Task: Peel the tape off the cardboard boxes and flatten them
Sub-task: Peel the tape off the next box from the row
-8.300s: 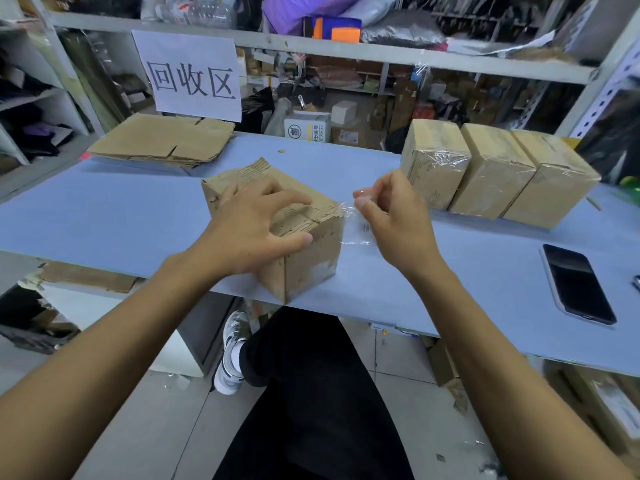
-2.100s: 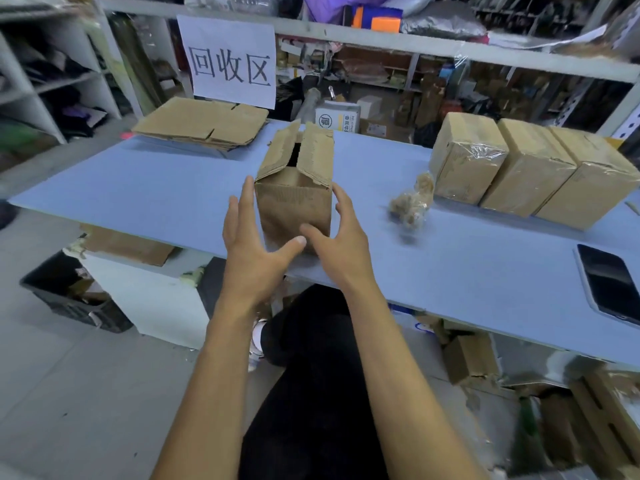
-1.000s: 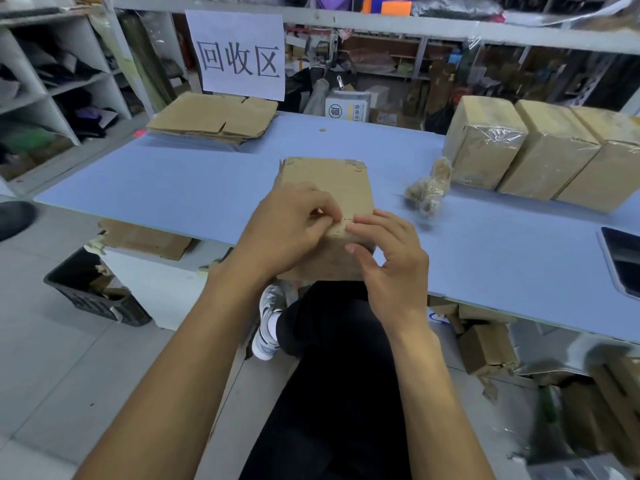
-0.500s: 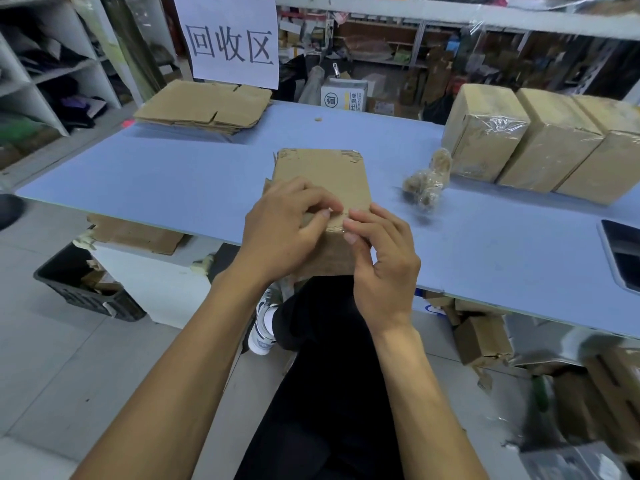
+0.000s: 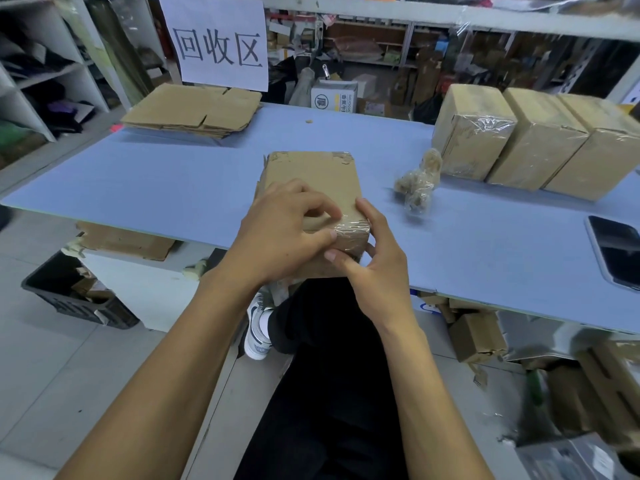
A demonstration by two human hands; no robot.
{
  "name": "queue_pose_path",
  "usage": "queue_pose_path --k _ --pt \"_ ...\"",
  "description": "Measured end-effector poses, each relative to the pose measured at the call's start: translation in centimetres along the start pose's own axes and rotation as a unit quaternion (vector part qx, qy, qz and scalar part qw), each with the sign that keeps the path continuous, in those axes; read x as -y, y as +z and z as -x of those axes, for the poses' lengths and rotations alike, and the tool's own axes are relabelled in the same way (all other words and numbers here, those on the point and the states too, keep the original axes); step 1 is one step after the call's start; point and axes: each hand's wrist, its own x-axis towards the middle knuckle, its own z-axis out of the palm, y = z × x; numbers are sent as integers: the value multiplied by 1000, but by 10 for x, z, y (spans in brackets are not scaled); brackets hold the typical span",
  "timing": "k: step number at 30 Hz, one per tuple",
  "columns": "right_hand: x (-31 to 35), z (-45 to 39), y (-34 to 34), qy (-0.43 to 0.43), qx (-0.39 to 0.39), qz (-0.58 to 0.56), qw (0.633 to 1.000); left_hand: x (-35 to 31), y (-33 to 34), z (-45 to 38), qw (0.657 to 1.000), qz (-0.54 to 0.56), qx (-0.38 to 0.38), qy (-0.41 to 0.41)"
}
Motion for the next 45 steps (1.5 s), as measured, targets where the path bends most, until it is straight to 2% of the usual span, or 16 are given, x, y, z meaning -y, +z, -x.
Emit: queue_pose_path --k 6,12,15,25,29,32,37,45 --pt "1 -1 1 4 -13 18 1000 -11 -6 -5 999 17 34 -30" --pt "3 -1 4 9 -37 30 999 -19 11 -13 997 -12 -26 -74" --pt "3 -2 7 0 -56 40 998 -21 12 -16 996 -33 -26 -85" --pt "12 -3 10 16 -79 31 996 -20 26 -15 990 -136 -35 2" --pt "13 -2 10 19 -70 25 997 -9 21 -11 997 -49 -56 36" --pt "15 -3 7 25 -64 31 997 -10 19 -11 996 -44 -56 53" --pt "19 -5 2 20 -58 51 997 -14 23 -12 996 -47 -60 41" --pt "23 -4 1 32 -58 53 996 -18 25 -16 993 -109 -45 19"
